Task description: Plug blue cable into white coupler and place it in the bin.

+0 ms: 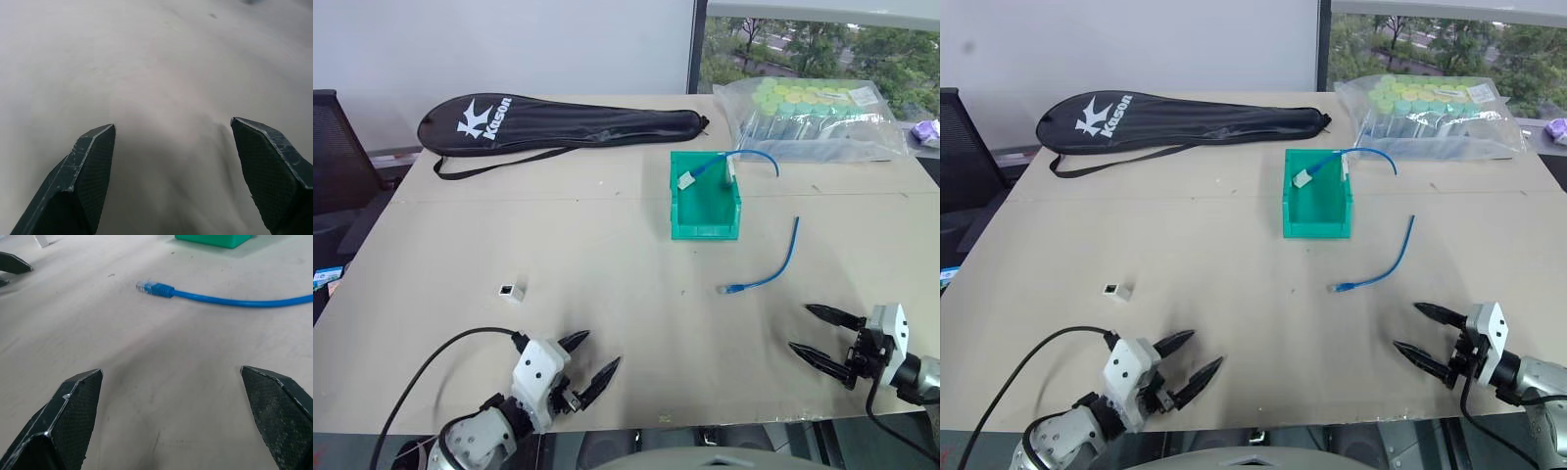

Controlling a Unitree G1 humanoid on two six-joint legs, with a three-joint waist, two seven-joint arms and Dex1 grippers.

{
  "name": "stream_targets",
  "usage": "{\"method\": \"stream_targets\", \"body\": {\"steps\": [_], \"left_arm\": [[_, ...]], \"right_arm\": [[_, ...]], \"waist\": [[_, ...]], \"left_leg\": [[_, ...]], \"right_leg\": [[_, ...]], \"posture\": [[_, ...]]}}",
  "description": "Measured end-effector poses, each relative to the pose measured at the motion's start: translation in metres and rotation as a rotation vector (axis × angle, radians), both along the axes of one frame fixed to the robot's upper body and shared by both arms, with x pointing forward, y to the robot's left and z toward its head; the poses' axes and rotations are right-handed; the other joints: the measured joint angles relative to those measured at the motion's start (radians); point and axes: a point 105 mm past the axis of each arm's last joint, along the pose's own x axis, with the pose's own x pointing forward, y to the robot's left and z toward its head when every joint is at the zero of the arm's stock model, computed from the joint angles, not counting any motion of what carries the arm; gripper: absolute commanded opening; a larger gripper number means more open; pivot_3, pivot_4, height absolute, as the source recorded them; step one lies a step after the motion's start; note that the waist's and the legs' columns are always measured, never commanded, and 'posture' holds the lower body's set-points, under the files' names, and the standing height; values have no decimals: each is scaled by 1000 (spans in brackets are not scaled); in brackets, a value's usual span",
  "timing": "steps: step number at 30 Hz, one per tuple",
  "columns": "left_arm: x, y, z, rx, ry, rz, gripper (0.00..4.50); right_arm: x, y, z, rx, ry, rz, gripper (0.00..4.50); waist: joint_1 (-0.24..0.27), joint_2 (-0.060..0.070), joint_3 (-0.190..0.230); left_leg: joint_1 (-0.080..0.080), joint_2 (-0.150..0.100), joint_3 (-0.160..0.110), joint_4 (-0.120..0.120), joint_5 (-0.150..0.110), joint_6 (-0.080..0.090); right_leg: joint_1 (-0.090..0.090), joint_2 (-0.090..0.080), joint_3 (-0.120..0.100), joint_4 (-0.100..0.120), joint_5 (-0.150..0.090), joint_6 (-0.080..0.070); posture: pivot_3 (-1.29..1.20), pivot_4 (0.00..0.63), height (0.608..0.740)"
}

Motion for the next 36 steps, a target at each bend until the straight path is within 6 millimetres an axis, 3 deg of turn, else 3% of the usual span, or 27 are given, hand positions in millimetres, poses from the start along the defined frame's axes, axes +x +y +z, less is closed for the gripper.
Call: {"method": "stream_targets", "body": {"steps": [2, 4, 6, 14, 19, 22, 30, 36], "left_arm": [[10, -4, 14, 9, -15, -71, 3870], [25, -11, 45, 22, -58, -198, 3870], [29, -16, 61, 39, -71, -283, 3870], [40, -18, 89, 110, -14, -512, 3870], [40, -16, 89, 120, 16, -565, 3870], [40, -15, 88, 121, 28, -582, 3870], [46, -8, 88, 138, 12, -593, 3870], [44, -1, 79, 133, 27, -595, 3870]], "right_arm": [[9, 6, 7, -18, -12, 23, 4454], [25, 19, 21, -74, -43, 73, 4454], [34, 28, 29, -115, -67, 106, 4454], [60, 56, 36, -298, -64, 286, 4454], [70, 60, 30, -357, -56, 371, 4454], [73, 63, 27, -379, -37, 422, 3631], [79, 78, 22, -397, -65, 507, 43], [81, 98, 22, -387, -115, 561, 43]], "waist": [[0, 1, 1], [0, 1, 1], [-1, 2, 1], [-1, 0, 2], [-1, -1, 3], [-1, -1, 3], [-1, -1, 3], [-2, -1, 3]], "left_leg": [[0, 0, 0, 1, 1, 1], [0, 0, 0, 1, 1, 1], [0, 0, 1, 1, 1, 1], [-9, -3, 1, 2, 1, 2], [-10, -3, 1, 3, 1, 2], [-11, -3, 0, 4, 1, 2], [-11, -3, 0, 5, 2, 1], [-11, -2, -1, 5, 2, 1]], "right_leg": [[0, 0, 0, 1, 0, 0], [0, 0, 0, 2, 2, -3], [0, 4, 1, 2, 2, -4], [-7, 8, 1, 2, 5, 0], [-7, 9, 1, 2, 5, 1], [-7, 10, 0, 2, 5, 1], [-7, 10, 1, 3, 5, 1], [-8, 10, 0, 3, 5, 1]], "posture": [[0, 150, 740], [0, 150, 740], [0, 150, 740], [0, 150, 740], [0, 150, 740], [0, 150, 740], [0, 150, 740], [0, 150, 740]]}}
